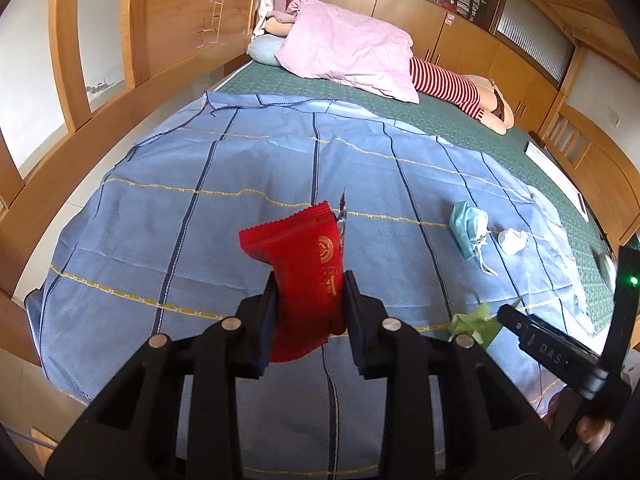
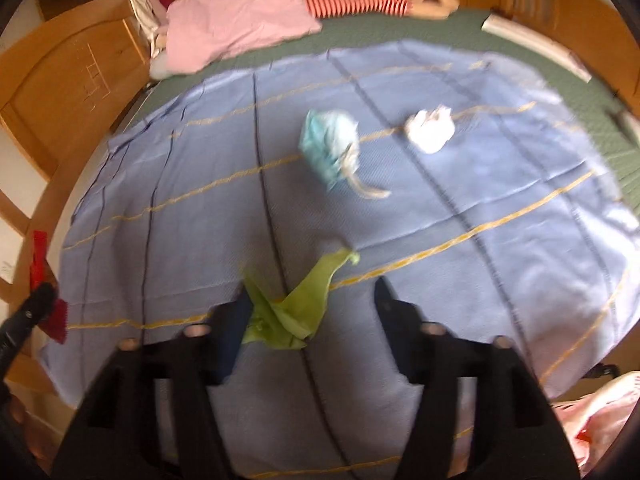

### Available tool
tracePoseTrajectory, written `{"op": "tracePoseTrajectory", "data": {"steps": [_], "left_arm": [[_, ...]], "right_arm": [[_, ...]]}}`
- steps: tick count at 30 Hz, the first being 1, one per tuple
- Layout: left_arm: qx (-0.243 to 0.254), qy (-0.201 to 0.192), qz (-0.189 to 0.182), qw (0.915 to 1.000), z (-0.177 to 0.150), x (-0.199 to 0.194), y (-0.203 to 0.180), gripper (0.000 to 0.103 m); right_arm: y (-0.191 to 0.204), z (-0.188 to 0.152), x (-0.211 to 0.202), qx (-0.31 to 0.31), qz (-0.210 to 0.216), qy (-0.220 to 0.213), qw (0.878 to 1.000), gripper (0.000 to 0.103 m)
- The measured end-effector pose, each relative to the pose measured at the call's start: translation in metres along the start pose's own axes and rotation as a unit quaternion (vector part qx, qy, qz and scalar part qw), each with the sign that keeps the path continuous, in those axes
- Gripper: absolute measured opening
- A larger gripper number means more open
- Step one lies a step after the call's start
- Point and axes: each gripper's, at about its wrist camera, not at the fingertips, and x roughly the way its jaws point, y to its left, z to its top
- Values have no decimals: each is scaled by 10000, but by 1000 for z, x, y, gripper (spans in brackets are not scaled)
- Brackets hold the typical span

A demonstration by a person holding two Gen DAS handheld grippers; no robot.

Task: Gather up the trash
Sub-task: 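Grasp the green paper crane with the right gripper while the left gripper holds the red packet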

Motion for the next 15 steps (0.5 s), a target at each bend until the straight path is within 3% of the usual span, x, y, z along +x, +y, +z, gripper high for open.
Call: {"op": "tracePoseTrajectory", "data": {"steps": [2,4,6,12,13,15], "left_arm": [[17,-8,-29,10000,0,0,-2,31],[39,-16,-40,10000,0,-1,-3,31],[50,-16,-52,10000,-1,-1,-4,31],[78,-6,-41,10000,-2,-1,-5,31],[92,-10,-41,9999,-2,-2,-5,31],[117,-38,-39,9999,-2,-3,-7,31]], "right_arm": [[1,-3,-6,-109,-269,-149,9995,64],[1,-4,-4,-88,-237,-147,9996,68],[4,-5,4,-38,-82,44,9999,69],[24,-18,38,-368,-244,560,9975,69],[26,-20,40,-424,-272,611,9969,68],[28,-21,40,-474,-369,626,9962,51]]}}
